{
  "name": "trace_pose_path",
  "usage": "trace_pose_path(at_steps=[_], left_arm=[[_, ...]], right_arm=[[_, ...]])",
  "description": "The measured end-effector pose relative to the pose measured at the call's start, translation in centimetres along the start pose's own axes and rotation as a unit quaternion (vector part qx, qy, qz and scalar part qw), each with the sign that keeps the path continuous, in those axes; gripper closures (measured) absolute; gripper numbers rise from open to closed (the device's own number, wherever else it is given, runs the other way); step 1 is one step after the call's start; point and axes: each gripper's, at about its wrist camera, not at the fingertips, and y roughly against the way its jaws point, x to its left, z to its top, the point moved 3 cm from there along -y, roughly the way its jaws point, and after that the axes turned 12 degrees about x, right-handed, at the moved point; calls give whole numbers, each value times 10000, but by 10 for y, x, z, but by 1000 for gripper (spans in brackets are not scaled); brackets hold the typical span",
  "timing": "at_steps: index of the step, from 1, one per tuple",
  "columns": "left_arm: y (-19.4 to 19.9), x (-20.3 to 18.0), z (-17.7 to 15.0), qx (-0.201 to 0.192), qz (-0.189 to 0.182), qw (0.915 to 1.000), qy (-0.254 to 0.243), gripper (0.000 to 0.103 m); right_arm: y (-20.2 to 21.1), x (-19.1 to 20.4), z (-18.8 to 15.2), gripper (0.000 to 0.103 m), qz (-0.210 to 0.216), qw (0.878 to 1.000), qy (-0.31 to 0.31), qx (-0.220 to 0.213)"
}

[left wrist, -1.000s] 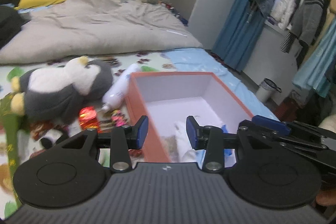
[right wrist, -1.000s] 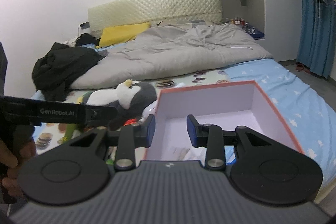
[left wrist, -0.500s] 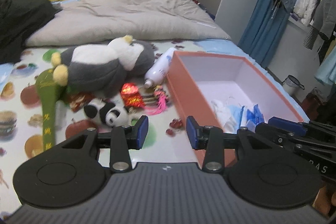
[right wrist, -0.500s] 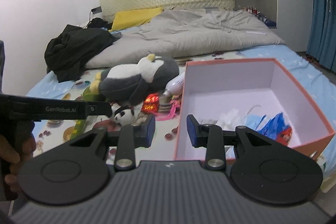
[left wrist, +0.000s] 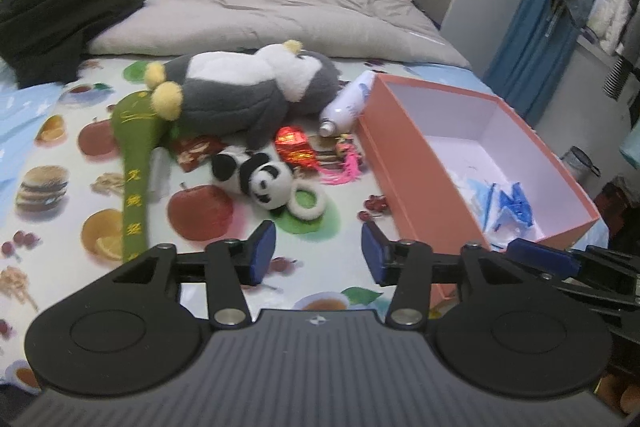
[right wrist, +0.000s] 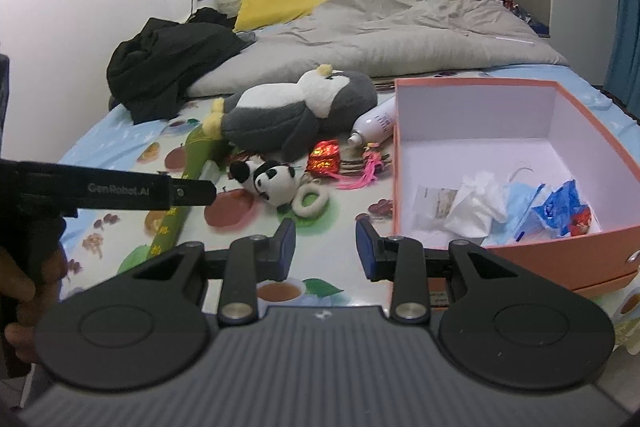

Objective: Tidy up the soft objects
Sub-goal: 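Withdraw both grippers from the box back toward the pile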

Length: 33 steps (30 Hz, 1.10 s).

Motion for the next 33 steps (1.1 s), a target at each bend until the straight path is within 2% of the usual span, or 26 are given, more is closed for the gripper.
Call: trace_pose_path(at_steps=[6, 14, 15, 17, 20, 27, 33], left_arm=[[-11, 23, -6, 38, 144, 9993, 345, 47], [-48, 51, -1, 226, 38, 9965, 801, 46], [-54, 55, 1, 239, 9, 9960, 858, 45], [-65, 61, 5, 260, -51, 9949, 969, 45], [-79, 69, 13, 204, -50, 9942, 1055, 37], [-114, 87, 30, 251, -163, 9894, 1424, 35], [-142, 99, 42, 372, -660, 9806, 1806, 36]], right_arm=[[-19, 10, -2, 65, 11, 9995, 205, 246], [-57, 21, 7, 63, 43, 9974, 454, 557], [-63, 24, 8, 62, 53, 9970, 482, 609], [-76, 27, 10, 47, 82, 9960, 524, 715], [-94, 33, 12, 36, 78, 9950, 644, 757], [-138, 44, 20, 35, 85, 9907, 977, 939], [-169, 40, 31, 36, -14, 9908, 943, 974]])
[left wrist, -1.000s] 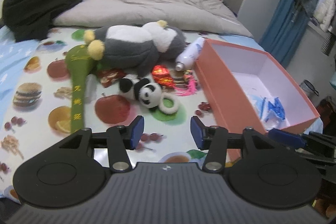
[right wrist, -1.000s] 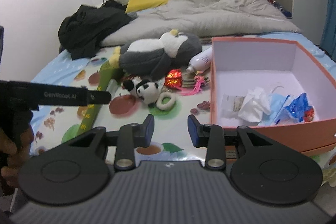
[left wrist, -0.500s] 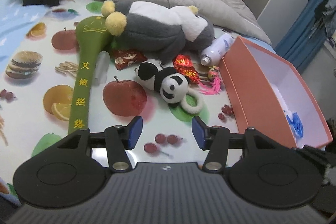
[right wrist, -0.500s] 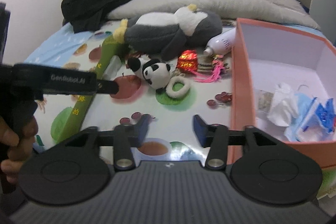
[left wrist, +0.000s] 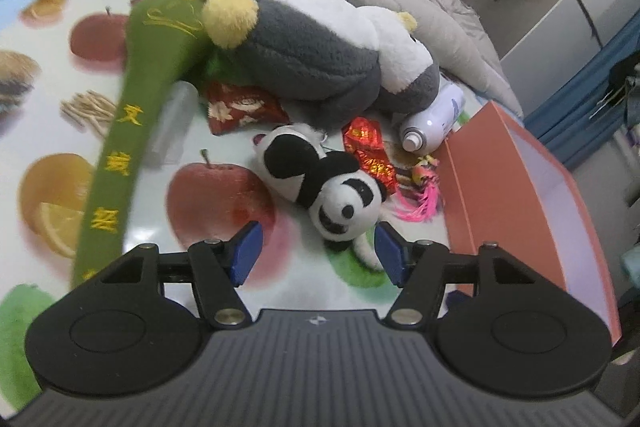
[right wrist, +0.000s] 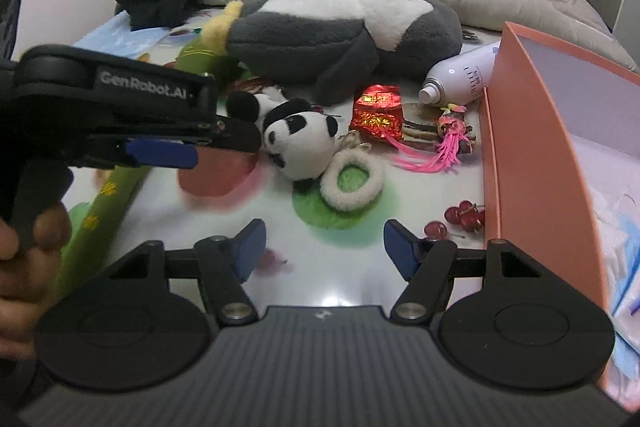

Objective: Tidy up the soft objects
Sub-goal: 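Withdraw both grippers from the box back toward the pile, then grasp the panda plush with the left gripper while the right grasps the white hair tie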

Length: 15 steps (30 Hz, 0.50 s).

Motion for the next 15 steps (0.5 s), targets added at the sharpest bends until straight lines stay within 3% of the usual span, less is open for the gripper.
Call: trace_pose_path(at_steps=[15], left_arm=[[-49, 3, 27, 312, -457, 9969, 556, 36]], right_arm=[[-61, -11, 26, 47, -83, 9998, -6, 173]])
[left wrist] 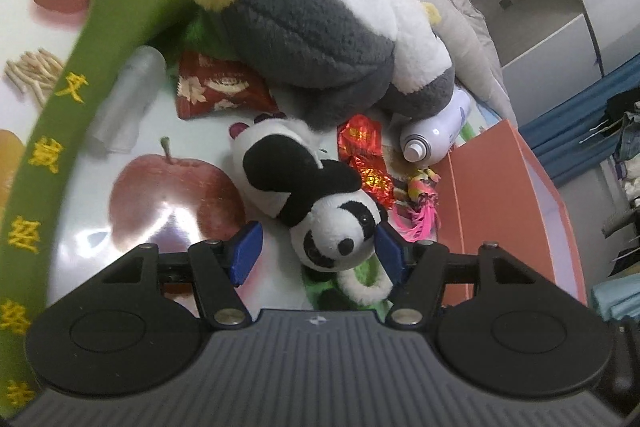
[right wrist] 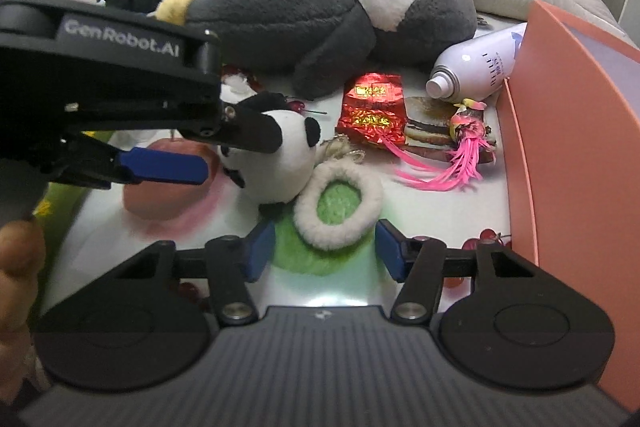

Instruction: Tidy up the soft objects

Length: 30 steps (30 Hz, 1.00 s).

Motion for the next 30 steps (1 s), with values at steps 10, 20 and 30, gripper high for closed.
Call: trace_pose_path(at_steps=[10, 20, 30], left_arm=[[-7, -3, 4, -55, -147, 9998, 96, 50], [1, -13, -3, -106, 109, 9996, -231, 62], [25, -8, -30, 232, 293, 9990, -249, 62]], right_arm=[[-5, -2, 10, 85, 139, 9999, 42, -6], [7, -3, 1, 90, 81, 10000, 27, 20], [29, -4, -19, 90, 47, 9999, -138, 4]])
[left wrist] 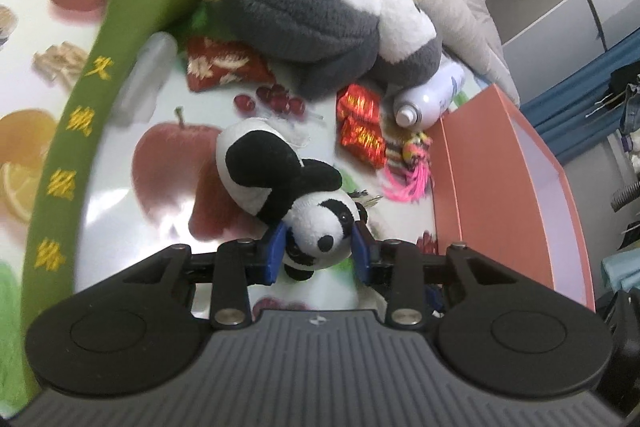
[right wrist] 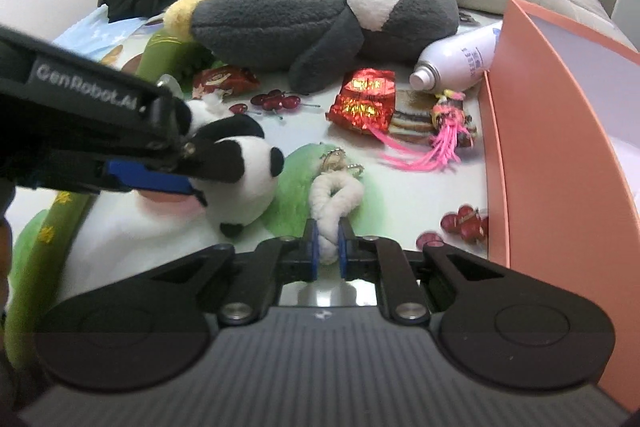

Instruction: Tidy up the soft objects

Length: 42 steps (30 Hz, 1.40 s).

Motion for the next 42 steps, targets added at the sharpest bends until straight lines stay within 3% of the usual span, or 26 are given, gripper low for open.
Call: trace_pose_path(at_steps=[12, 20, 24, 25, 26, 28, 38, 42], left_arm=[[30, 6, -44, 153, 67, 9997, -177, 62], [44, 8, -65, 250, 138, 9992, -285, 61], [46, 10, -67, 240, 72, 9997, -69, 38], [46, 10, -67, 200, 77, 9998, -31, 37], [47, 9, -68, 153, 78, 9999, -21, 37], [47, 8, -69, 89, 80, 9999, 55, 36], [42, 5, -67, -179, 51, 9978, 640, 36], [36, 4, -69, -262, 238, 9967, 733, 36]], right_arm=[[26, 6, -35, 90, 192, 9995, -216, 132], [37, 7, -60, 89, 98, 9983, -480, 302], [41, 0, -67, 82, 6, 9966, -784, 258], [42, 0, -68, 75, -46, 9966, -781, 241], [42, -1, -68, 66, -63, 9967, -780, 229], [42, -3, -69, 61, -76, 9967, -785, 198], [29, 1, -59, 60, -219, 9995, -213, -12], [22, 2, -55, 60, -286, 9996, -45, -56]])
